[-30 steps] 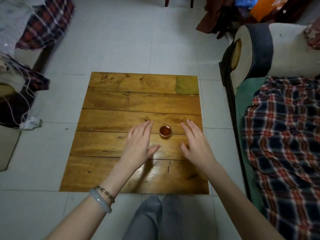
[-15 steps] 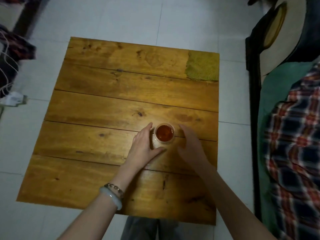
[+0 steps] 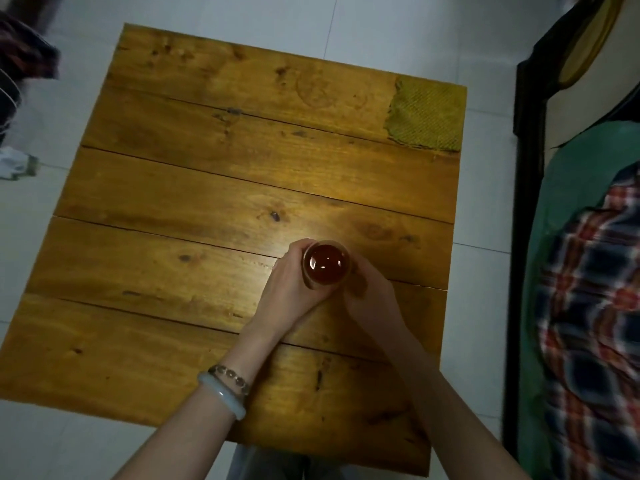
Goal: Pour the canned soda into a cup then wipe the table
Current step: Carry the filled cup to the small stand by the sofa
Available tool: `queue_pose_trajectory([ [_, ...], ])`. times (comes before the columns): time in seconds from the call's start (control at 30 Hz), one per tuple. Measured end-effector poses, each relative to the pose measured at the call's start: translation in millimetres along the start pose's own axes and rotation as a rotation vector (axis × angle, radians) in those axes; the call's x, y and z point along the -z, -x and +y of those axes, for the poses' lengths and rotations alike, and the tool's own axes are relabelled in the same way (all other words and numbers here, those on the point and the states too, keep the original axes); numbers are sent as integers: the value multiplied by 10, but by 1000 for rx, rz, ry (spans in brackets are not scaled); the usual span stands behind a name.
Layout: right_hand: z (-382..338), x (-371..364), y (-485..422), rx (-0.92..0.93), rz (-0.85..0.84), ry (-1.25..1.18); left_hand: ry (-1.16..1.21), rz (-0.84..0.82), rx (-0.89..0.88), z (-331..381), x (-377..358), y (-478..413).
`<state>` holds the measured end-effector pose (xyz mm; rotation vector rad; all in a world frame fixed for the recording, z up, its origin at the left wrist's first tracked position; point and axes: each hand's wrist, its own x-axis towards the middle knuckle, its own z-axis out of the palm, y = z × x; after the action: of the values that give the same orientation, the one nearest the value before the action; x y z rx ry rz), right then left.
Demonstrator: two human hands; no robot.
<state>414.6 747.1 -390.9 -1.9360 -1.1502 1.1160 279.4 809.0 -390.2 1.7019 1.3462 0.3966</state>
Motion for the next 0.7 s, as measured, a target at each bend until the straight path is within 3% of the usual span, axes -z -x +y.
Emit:
queue_pose_trajectory([
  [0.37, -1323, 170, 488, 214, -204, -85, 143, 140, 6, 573, 1036, 667],
  [0.7, -2670, -143, 1085, 379, -511, -89, 199, 538, -31, 967, 2272, 1644],
])
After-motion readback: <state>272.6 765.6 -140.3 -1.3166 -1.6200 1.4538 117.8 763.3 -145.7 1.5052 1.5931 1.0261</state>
